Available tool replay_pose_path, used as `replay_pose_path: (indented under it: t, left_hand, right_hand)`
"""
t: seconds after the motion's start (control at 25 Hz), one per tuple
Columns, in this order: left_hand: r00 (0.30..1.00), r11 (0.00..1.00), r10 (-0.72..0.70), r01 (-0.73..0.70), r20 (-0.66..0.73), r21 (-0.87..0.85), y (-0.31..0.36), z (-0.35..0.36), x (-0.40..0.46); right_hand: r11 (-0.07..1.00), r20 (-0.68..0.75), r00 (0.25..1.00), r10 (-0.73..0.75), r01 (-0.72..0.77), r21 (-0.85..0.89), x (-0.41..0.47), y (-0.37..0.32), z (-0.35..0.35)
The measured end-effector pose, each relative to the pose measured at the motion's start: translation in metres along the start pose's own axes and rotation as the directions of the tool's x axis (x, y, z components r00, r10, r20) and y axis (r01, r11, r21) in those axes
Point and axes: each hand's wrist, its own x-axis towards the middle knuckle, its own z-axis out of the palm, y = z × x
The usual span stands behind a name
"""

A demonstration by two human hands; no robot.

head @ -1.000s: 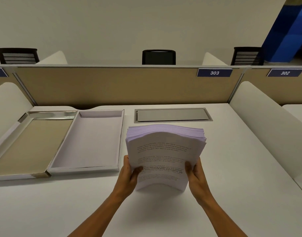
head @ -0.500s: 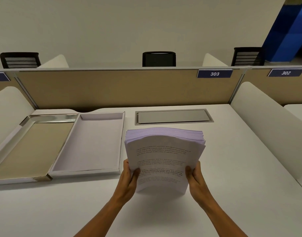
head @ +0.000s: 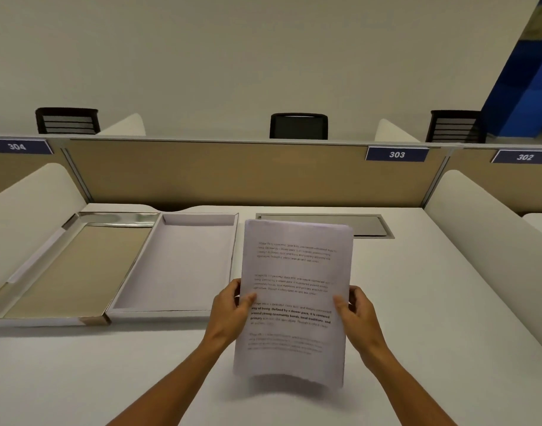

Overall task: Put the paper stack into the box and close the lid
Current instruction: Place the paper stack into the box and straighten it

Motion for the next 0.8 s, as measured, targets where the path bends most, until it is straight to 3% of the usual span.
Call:
replay_pose_path:
  t: [0.4, 0.8]
  left_hand:
    - [0.96, 0.963, -0.256, 0.263, -0.114, 0.057, -0.004, -0.083, 0.02]
    - [0.915, 0.925, -0.373, 0.379, -0.151, 0.011, -0.032, -0.205, 0.103]
  right_hand:
    - [0.962, 0.103, 0.969, 0.223, -0.202, -0.184, 0.03, -0.034, 0.093]
    - [0.924, 0.203, 0.903, 0.378, -0.354, -0.148, 0.09, -0.071, 0.233]
